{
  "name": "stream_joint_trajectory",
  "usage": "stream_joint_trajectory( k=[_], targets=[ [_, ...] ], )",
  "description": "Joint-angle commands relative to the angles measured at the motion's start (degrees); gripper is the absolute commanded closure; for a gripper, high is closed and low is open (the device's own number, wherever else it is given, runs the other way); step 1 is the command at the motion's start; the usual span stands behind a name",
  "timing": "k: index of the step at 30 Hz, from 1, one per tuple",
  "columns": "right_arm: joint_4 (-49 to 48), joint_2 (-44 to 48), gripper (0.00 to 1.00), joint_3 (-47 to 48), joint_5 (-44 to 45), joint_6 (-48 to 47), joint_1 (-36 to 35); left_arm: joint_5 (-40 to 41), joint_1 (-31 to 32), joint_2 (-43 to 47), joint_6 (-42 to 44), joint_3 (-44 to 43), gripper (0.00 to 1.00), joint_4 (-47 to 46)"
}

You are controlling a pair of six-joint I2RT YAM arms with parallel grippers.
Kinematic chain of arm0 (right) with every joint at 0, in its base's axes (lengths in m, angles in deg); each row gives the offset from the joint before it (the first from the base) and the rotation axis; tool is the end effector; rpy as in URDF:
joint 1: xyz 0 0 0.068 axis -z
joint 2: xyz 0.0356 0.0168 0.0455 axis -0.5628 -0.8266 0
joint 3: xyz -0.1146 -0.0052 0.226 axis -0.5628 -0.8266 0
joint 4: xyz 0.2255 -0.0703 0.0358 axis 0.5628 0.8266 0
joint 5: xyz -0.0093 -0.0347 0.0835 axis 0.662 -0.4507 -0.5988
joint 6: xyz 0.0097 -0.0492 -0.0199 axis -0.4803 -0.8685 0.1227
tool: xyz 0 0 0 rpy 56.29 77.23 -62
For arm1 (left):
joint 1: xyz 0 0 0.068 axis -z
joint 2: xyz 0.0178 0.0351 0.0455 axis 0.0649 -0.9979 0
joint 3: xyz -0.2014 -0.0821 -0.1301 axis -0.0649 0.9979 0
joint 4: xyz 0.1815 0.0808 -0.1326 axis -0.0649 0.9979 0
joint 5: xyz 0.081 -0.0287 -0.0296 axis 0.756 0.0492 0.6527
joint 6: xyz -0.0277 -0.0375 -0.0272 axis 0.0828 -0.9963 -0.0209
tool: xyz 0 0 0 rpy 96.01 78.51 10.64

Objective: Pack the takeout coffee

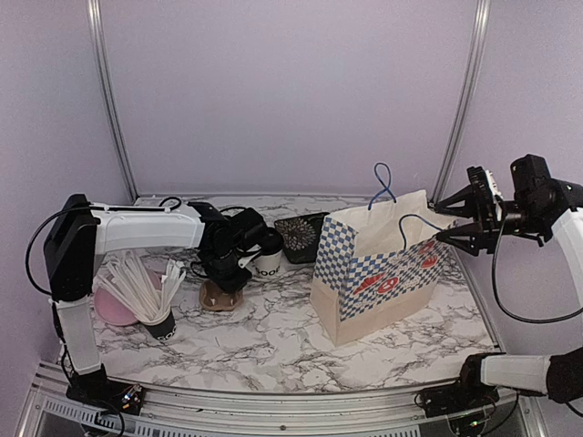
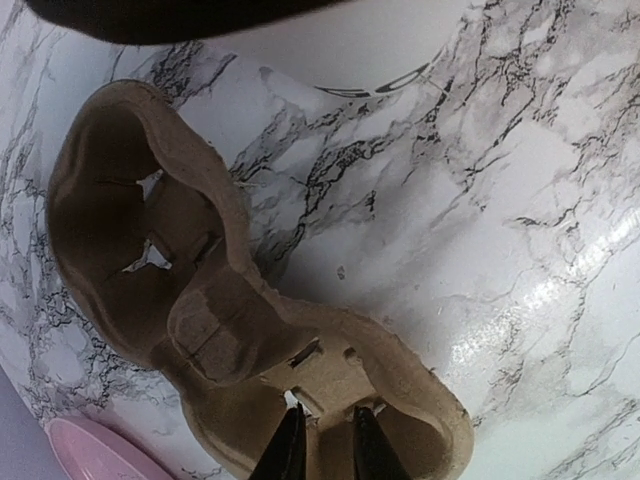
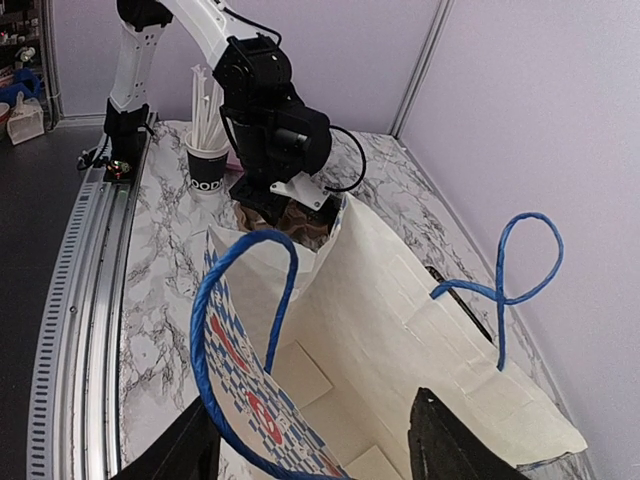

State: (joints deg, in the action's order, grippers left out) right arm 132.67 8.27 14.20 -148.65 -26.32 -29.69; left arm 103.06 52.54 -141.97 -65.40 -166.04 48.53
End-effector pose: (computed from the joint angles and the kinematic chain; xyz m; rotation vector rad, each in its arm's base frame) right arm 0.1417 0.0217 0.3699 -1.3410 1.4292 0.6920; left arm 0.2418 -0.2628 0.1939 0.9929 2.5876 0.1392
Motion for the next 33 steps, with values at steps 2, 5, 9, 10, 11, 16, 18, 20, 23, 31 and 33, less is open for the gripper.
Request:
stream_joint_trajectory(
  k=[2, 5, 9, 10, 11, 16, 18, 20, 23, 31, 33],
  targets=[
    [-1.16, -0.44, 0.39, 0.19, -0.09, 1.00, -0.51, -0.97, 2.35, -2.09, 3.69, 1.57, 0.81, 2.17],
    [-1.41, -0.64, 0.39, -0.01, 0.29, 0.97, -0.51, -3.18, 3.98, -2.30, 4.46, 2.38, 0.80, 2.17],
    [-1.79, -0.90, 0.38, -0.39, 0.31, 1.19, -0.51, -5.67, 6.92, -2.80, 6.27, 2.07, 0.80, 2.08],
    [-1.92, -0.92, 0.39, -0.46, 0.31, 1.27, -0.51, -6.48, 7.64, -2.91, 6.17, 1.71, 0.79, 2.15],
    [-2.09, -0.92, 0.39, -0.61, 0.31, 1.35, -0.51, -7.18, 8.26, -2.97, 5.97, 1.28, 0.79, 2.16],
    [-2.45, -0.84, 0.39, -0.93, 0.81, 1.80, -0.51, -11.97, 12.01, -2.54, 5.37, -0.25, 0.78, 2.17],
    [-2.77, -0.76, 0.39, -1.10, 1.08, 2.07, -0.51, -14.12, 13.76, -2.54, 5.52, -0.82, 0.78, 2.17],
    [-3.20, -0.70, 0.39, -1.33, 1.11, 2.33, -0.51, -15.81, 15.42, -3.18, 5.49, -1.83, 0.77, 2.17],
    [-3.69, -0.57, 0.39, -1.66, 1.16, 2.82, -0.50, -17.27, 17.85, -4.77, 5.85, -4.37, 0.76, 2.08],
    [-4.52, 0.75, 0.39, -2.68, 2.14, 3.80, -0.51, -15.20, 19.85, -8.43, 5.28, -9.38, 0.73, -0.51],
    [-4.52, 1.28, 0.39, -3.10, 2.69, 3.85, -0.51, -12.41, 19.48, -8.29, 5.17, -9.36, 0.71, -1.98]
  ],
)
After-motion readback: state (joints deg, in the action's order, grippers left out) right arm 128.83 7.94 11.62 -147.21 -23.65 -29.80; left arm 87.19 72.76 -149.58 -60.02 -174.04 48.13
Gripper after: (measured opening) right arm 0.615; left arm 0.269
